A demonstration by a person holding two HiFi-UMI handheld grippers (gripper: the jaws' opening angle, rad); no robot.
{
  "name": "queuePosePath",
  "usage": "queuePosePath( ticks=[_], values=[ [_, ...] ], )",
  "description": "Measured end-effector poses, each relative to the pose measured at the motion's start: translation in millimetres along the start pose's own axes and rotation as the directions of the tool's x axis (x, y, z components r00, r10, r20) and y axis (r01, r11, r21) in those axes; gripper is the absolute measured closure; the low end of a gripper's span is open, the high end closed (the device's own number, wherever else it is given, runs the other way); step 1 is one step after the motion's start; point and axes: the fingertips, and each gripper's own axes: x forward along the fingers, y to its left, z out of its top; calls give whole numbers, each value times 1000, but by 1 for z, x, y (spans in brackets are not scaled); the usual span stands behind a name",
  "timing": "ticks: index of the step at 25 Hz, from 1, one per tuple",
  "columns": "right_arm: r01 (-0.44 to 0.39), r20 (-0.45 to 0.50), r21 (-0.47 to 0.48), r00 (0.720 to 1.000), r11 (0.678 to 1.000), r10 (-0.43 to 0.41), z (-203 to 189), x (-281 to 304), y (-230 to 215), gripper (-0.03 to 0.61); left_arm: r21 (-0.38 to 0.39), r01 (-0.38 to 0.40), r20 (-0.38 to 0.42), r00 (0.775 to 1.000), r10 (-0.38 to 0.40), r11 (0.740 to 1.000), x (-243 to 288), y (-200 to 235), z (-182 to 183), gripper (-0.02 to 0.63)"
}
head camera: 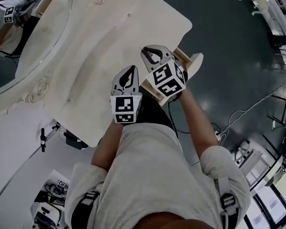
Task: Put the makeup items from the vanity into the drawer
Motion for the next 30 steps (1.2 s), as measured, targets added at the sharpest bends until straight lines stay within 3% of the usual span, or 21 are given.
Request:
queuePosePath(
  ticks=[9,20,26,30],
  values=[
    [54,-18,86,998,995,-52,-42,-32,-24,517,54,78,-29,997,-76,996,16,-44,-5,609],
    [-2,-69,149,998,989,13,-137,-28,-16,517,77,106,-119,988,-97,991,37,-87,-70,609],
    [-53,-103,97,993,994,63,-173,-17,2,517,52,98,-142,986,-90,994,43,-91,-108,607],
    [-123,-157,-27,981,992,117,-197,-7,18,517,8,78,-154,985,-75,997,42,-94,-133,608]
  ],
)
